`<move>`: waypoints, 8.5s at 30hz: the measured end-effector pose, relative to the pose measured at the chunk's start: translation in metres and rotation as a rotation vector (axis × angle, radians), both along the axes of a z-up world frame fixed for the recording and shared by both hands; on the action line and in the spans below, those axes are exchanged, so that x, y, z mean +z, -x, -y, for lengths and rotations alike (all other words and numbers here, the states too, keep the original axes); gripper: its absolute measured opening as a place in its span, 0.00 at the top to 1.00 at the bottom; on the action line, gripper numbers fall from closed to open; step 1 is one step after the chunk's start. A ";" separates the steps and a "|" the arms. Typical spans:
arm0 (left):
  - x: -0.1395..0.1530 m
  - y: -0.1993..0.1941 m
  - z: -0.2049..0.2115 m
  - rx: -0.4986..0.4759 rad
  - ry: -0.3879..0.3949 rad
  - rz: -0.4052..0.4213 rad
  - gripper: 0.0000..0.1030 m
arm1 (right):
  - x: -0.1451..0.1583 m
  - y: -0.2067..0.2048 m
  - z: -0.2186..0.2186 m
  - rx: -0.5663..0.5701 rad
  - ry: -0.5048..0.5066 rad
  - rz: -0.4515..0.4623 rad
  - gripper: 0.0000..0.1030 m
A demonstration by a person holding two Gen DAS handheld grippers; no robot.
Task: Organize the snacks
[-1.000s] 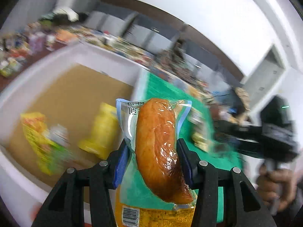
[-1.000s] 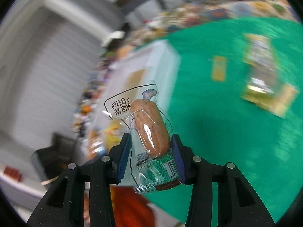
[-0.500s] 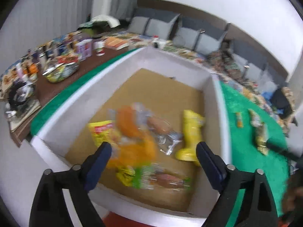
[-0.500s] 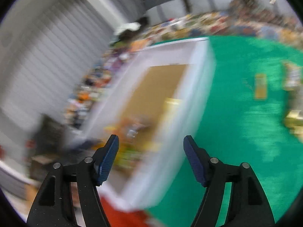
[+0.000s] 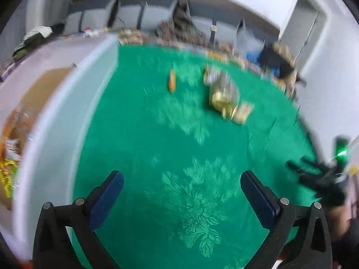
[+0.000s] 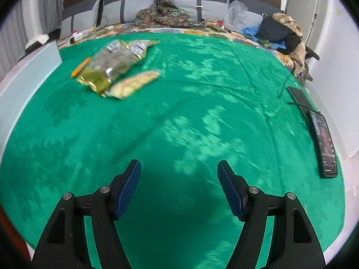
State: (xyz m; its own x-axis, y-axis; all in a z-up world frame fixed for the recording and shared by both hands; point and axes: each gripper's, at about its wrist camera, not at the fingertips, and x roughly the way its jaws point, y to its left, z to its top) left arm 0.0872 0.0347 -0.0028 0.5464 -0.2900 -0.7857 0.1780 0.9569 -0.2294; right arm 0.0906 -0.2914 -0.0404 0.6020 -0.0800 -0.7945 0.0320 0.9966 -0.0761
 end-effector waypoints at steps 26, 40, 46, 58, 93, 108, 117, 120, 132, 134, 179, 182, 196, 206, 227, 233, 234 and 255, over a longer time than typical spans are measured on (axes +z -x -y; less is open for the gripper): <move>-0.074 -0.084 0.081 -0.057 -0.216 0.034 0.00 | -0.030 -0.052 0.030 -0.102 -0.064 0.031 0.21; -0.075 -0.086 0.081 -0.050 -0.209 0.035 0.00 | -0.030 -0.054 0.030 -0.121 -0.064 0.027 0.16; -0.075 -0.085 0.081 -0.050 -0.209 0.036 0.00 | -0.030 -0.054 0.031 -0.121 -0.063 0.027 0.16; -0.075 -0.085 0.081 -0.049 -0.209 0.036 0.00 | -0.031 -0.054 0.031 -0.120 -0.063 0.027 0.16; -0.076 -0.085 0.079 -0.049 -0.202 0.040 0.00 | -0.031 -0.055 0.030 -0.120 -0.066 0.028 0.15; -0.045 -0.251 0.049 0.044 -0.189 -0.025 0.10 | -0.031 -0.055 0.031 -0.118 -0.068 0.030 0.15; -0.063 -0.270 0.063 0.003 -0.247 -0.020 0.85 | -0.031 -0.055 0.031 -0.118 -0.068 0.030 0.14; -0.062 -0.258 0.057 -0.003 -0.274 -0.012 0.85 | -0.031 -0.055 0.031 -0.118 -0.068 0.030 0.14; -0.053 -0.111 0.022 -0.012 -0.223 -0.053 0.85 | -0.031 -0.055 0.031 -0.118 -0.068 0.031 0.14; -0.054 -0.094 0.022 -0.018 -0.202 -0.063 0.85 | -0.031 -0.055 0.031 -0.118 -0.069 0.031 0.14; -0.081 -0.084 0.027 0.021 -0.220 0.033 0.00 | -0.031 -0.057 0.031 -0.129 -0.072 0.021 0.13; -0.081 -0.084 0.027 0.021 -0.219 0.033 0.00 | -0.022 -0.067 0.028 -0.184 -0.143 -0.025 0.14; -0.081 -0.084 0.027 0.021 -0.218 0.033 0.00 | -0.019 -0.187 -0.071 -0.142 -0.252 -0.142 0.16; -0.081 -0.084 0.027 0.021 -0.219 0.032 0.00 | -0.018 -0.129 -0.061 0.033 -0.115 -0.132 0.67; -0.048 -0.052 0.007 -0.058 -0.042 -0.085 0.86 | 0.012 -0.006 0.004 0.011 -0.537 -0.085 0.67; -0.014 -0.025 -0.016 -0.010 0.108 -0.041 0.86 | 0.021 -0.001 -0.025 0.073 -0.477 -0.078 0.67; -0.008 -0.024 -0.020 -0.002 0.125 -0.033 0.86 | 0.024 -0.002 -0.031 0.089 -0.462 -0.073 0.67; 0.097 0.012 -0.176 0.206 0.157 0.137 0.86 | 0.086 -0.014 -0.186 0.454 -0.373 0.003 0.67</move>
State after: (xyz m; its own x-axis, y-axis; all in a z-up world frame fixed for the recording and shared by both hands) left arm 0.0751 0.2109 0.0937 0.7045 -0.2740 -0.6547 0.0229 0.9308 -0.3648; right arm 0.1046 -0.1057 0.0460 0.5130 0.4712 -0.7175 -0.4048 0.8699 0.2819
